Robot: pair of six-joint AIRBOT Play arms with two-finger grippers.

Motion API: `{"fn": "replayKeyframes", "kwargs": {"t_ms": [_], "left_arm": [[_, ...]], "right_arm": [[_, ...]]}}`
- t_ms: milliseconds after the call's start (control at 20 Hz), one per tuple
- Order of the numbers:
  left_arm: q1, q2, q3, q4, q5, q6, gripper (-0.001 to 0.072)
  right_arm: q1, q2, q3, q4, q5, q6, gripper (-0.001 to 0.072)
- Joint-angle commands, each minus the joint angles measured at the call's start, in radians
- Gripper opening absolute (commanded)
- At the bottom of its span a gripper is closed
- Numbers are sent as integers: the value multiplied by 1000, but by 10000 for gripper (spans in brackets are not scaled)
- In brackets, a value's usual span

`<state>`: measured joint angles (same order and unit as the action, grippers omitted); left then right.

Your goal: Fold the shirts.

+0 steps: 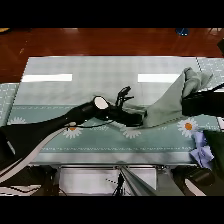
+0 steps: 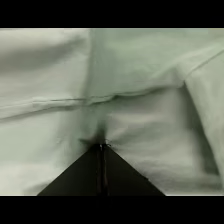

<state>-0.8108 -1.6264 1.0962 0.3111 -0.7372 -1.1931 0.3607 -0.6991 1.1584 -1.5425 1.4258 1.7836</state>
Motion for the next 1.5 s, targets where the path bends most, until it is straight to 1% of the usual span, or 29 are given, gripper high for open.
{"fn": "replayKeyframes", "kwargs": {"t_ms": [0, 100, 200, 250, 300, 400, 500, 600, 750, 850, 900, 1050, 1200, 1250, 1300, 1350, 1400, 1450], "left_arm": [[-58, -43, 0, -106, 90, -5, 29], [-41, -45, 0, -100, 90, 14, 28], [9, -15, 0, -77, 91, 14, 26], [45, 15, 0, -45, 90, 14, 26], [90, 59, 0, 12, 90, 9, 25], [193, 164, 0, 159, 71, -48, 25], [319, 284, 0, 306, 33, -108, 25], [459, 408, 0, 400, -23, -134, 26], [677, 577, 0, 423, -106, -134, 26], [798, 671, 0, 423, -153, -134, 26], [846, 711, 0, 423, -174, -134, 26], [948, 806, 0, 423, -238, -138, 27], [981, 858, 0, 423, -298, -141, 27], [981, 868, 0, 423, -315, -141, 27], [981, 873, 0, 423, -328, -141, 27], [981, 873, 0, 423, -338, -141, 27], [981, 872, 0, 423, -342, -141, 27], [981, 870, 0, 424, -340, -140, 27]], "right_arm": [[17, 9, 1, -16, 14, 30, 31], [17, 9, 1, -39, 15, 30, 32], [16, 9, 1, -66, 8, 24, 31], [17, 3, 1, -66, -4, -1, 31], [17, -9, 1, -61, -11, -20, 31], [17, -60, 1, -47, -38, -50, 31], [17, -126, 1, 5, -111, -73, 31], [17, -208, 1, 69, -204, -79, 31], [17, -353, 1, 230, -325, -131, 31], [19, -457, 1, 370, -393, -182, 31], [37, -508, 1, 413, -428, -198, 31], [171, -632, 1, 419, -538, -198, 31], [307, -733, 1, 419, -696, -158, 42], [339, -758, 1, 419, -763, -148, 183], [362, -774, 1, 420, -818, -130, 366], [376, -778, 1, 419, -858, -126, 452], [378, -773, 1, 419, -864, -126, 453], [368, -760, 1, 409, -836, -130, 454]]}}
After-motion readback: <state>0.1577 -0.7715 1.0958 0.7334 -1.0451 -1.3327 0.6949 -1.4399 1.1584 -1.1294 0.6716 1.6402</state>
